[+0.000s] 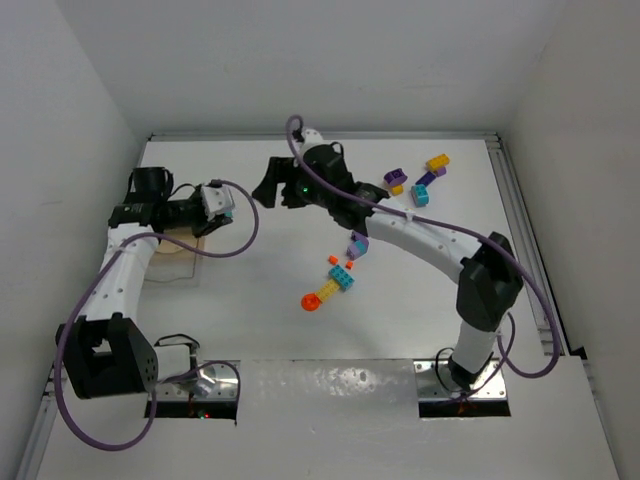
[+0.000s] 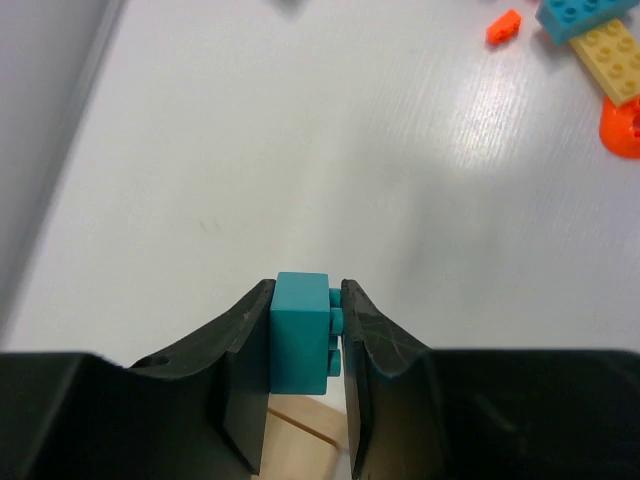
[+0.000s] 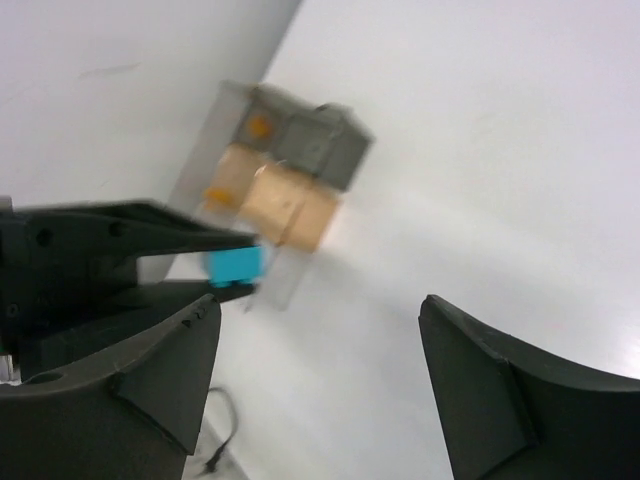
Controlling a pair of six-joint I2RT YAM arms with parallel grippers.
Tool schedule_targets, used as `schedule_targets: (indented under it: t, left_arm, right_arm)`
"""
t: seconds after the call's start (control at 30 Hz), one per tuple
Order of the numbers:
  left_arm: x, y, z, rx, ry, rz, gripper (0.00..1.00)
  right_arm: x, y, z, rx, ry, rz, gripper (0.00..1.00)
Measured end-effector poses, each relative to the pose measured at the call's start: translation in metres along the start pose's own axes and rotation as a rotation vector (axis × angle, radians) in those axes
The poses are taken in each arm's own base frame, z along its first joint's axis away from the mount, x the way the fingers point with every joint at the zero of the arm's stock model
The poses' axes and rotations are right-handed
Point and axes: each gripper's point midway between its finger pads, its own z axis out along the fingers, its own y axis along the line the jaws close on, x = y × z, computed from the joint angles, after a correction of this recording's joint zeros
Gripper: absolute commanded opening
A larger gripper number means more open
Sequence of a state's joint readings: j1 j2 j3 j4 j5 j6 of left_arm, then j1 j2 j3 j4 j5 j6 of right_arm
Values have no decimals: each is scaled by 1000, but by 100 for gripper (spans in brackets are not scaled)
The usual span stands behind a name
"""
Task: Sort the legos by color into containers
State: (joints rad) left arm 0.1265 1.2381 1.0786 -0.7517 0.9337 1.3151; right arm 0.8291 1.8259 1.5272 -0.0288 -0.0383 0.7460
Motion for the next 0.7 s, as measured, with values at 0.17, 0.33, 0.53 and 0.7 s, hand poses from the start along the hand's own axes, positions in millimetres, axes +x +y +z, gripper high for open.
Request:
schedule_targets:
  t: [0.17, 0.33, 0.53, 0.7]
  left_arm:
    - [45, 24, -3, -193, 158, -353, 0]
    - [109, 100, -34, -558, 288, -850, 0]
    - [169, 133, -50, -794, 356, -1158, 0]
    - [191, 128, -46, -850, 398, -1184, 1]
  right_arm:
    - [-43, -61, -38, 191, -111, 11, 79]
    - [-47, -88, -66, 298, -154, -42, 79]
    - [-16, -102, -69, 337, -90, -61, 79]
    - [-7, -107, -69, 352, -66, -63, 79]
